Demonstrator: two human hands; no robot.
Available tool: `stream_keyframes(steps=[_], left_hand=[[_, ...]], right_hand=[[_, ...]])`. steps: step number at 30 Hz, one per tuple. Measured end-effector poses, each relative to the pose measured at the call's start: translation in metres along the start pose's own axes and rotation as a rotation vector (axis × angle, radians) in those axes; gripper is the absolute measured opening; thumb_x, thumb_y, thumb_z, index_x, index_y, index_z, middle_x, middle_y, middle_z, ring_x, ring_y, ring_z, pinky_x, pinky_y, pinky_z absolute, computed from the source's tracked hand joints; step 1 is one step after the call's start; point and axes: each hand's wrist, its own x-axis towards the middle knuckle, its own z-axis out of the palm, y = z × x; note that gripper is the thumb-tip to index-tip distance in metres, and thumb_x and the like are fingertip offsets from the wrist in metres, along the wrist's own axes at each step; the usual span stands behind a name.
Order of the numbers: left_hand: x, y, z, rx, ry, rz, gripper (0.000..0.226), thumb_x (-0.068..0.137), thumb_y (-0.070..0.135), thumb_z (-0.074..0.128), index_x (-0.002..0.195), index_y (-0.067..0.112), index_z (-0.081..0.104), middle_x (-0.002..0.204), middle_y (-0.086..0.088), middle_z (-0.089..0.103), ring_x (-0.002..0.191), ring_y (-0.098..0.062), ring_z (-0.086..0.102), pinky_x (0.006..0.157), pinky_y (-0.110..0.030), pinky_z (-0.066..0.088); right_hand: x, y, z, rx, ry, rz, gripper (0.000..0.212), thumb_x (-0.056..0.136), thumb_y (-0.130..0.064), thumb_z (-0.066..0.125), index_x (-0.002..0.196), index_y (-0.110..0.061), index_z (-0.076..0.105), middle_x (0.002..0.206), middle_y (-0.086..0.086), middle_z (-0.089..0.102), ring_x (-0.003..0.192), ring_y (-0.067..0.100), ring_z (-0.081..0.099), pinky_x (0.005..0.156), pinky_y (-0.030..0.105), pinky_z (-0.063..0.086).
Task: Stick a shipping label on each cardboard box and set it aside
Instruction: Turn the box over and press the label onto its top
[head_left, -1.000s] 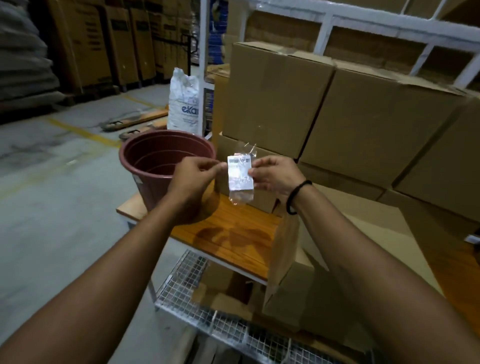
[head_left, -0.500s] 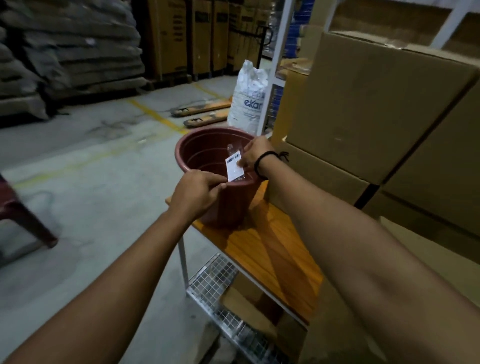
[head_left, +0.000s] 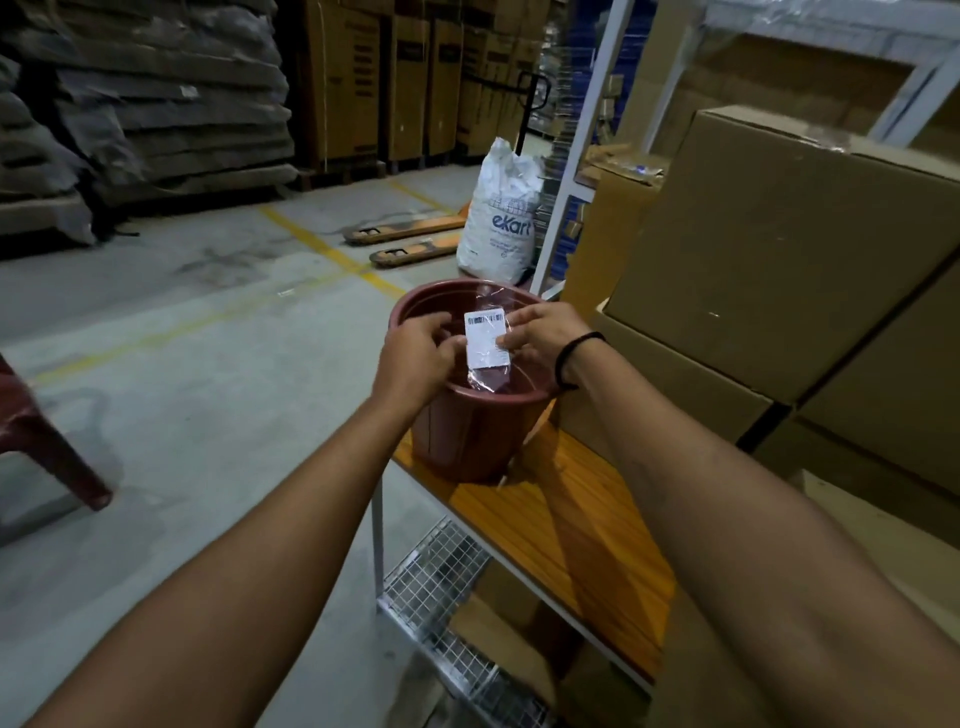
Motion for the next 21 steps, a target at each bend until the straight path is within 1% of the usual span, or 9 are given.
stream_keyframes(steps=[2, 5, 8, 10, 12, 14, 17, 19, 21], left_hand=[[0.012, 0.008, -0.001, -0.110, -0.041, -0.102, 0.060, 0.086, 0.021, 0.073, 0.140, 0.007, 0.050, 0.112, -0.008, 0.071, 0.099, -0.014, 0.063, 0.079, -0.015, 0.040], [0.026, 0.014, 0.002, -0.196, -0.101, -0.159, 0.073, 0.077, 0.014, 0.081, 0.141, 0.004, 0.048, 0.129, -0.012, 0.062, 0.110, -0.020, 0.061, 0.091, -0.025, 0.047], [0.037, 0.010, 0.005, -0.194, -0.074, -0.153, 0.072, 0.068, 0.012, 0.086, 0.133, 0.010, 0.057, 0.120, -0.008, 0.068, 0.101, -0.020, 0.066, 0.091, -0.038, 0.055], [0.042, 0.007, 0.002, -0.132, -0.056, -0.134, 0.064, 0.067, 0.013, 0.085, 0.128, 0.018, 0.063, 0.107, -0.005, 0.073, 0.093, -0.019, 0.069, 0.085, -0.038, 0.057], [0.045, 0.008, -0.001, -0.006, -0.079, -0.082, 0.059, 0.068, 0.013, 0.085, 0.123, 0.023, 0.065, 0.098, -0.003, 0.074, 0.091, -0.019, 0.068, 0.084, -0.034, 0.056], [0.047, 0.012, -0.002, 0.152, -0.119, -0.004, 0.065, 0.063, 0.017, 0.088, 0.123, 0.022, 0.062, 0.100, -0.005, 0.073, 0.096, -0.022, 0.067, 0.085, -0.036, 0.055], [0.048, 0.018, 0.008, 0.333, -0.238, 0.082, 0.088, 0.063, 0.023, 0.089, 0.139, 0.015, 0.044, 0.116, -0.011, 0.067, 0.113, -0.028, 0.060, 0.091, -0.043, 0.052], [0.049, 0.019, 0.013, 0.373, -0.297, 0.125, 0.098, 0.071, 0.021, 0.084, 0.151, 0.014, 0.027, 0.119, -0.014, 0.065, 0.114, -0.031, 0.059, 0.090, -0.045, 0.052], [0.049, 0.017, 0.014, 0.327, -0.301, 0.144, 0.098, 0.078, 0.015, 0.077, 0.155, 0.014, 0.016, 0.105, -0.013, 0.070, 0.105, -0.029, 0.064, 0.086, -0.046, 0.054]], right_hand=[[-0.009, -0.004, -0.002, 0.127, -0.022, 0.010, 0.031, 0.077, 0.017, 0.066, 0.103, 0.003, 0.058, 0.094, 0.018, 0.068, 0.077, 0.025, 0.070, 0.061, 0.028, 0.058], [-0.014, -0.005, -0.003, 0.189, -0.023, -0.018, 0.036, 0.077, 0.016, 0.066, 0.110, 0.004, 0.057, 0.093, 0.016, 0.068, 0.070, 0.020, 0.071, 0.058, 0.024, 0.056], [-0.013, -0.002, -0.010, 0.169, -0.028, 0.042, 0.037, 0.079, 0.011, 0.068, 0.113, -0.002, 0.056, 0.096, 0.017, 0.069, 0.076, 0.025, 0.072, 0.065, 0.032, 0.059], [-0.009, 0.003, -0.017, 0.051, 0.045, 0.085, 0.043, 0.079, 0.004, 0.072, 0.116, -0.008, 0.055, 0.100, 0.014, 0.069, 0.084, 0.027, 0.071, 0.072, 0.039, 0.060], [-0.004, 0.008, -0.023, -0.142, 0.213, -0.046, 0.040, 0.077, -0.003, 0.077, 0.112, -0.012, 0.060, 0.103, 0.008, 0.068, 0.088, 0.022, 0.068, 0.078, 0.041, 0.059], [-0.004, 0.005, -0.023, -0.410, 0.328, -0.354, 0.033, 0.077, -0.015, 0.078, 0.106, -0.021, 0.065, 0.105, -0.001, 0.067, 0.096, 0.016, 0.062, 0.087, 0.039, 0.054], [-0.009, -0.012, -0.010, -1.109, 0.279, -0.785, 0.037, 0.082, -0.035, 0.071, 0.118, -0.037, 0.063, 0.123, -0.010, 0.062, 0.119, 0.017, 0.047, 0.099, 0.038, 0.032], [-0.010, -0.024, 0.001, -1.451, 0.192, -0.821, 0.034, 0.085, -0.036, 0.065, 0.119, -0.039, 0.062, 0.124, -0.011, 0.061, 0.123, 0.020, 0.043, 0.101, 0.041, 0.026], [-0.006, -0.027, 0.008, -1.571, 0.114, -0.716, 0.018, 0.086, -0.034, 0.062, 0.104, -0.039, 0.066, 0.104, -0.008, 0.063, 0.116, 0.021, 0.047, 0.101, 0.043, 0.027]])
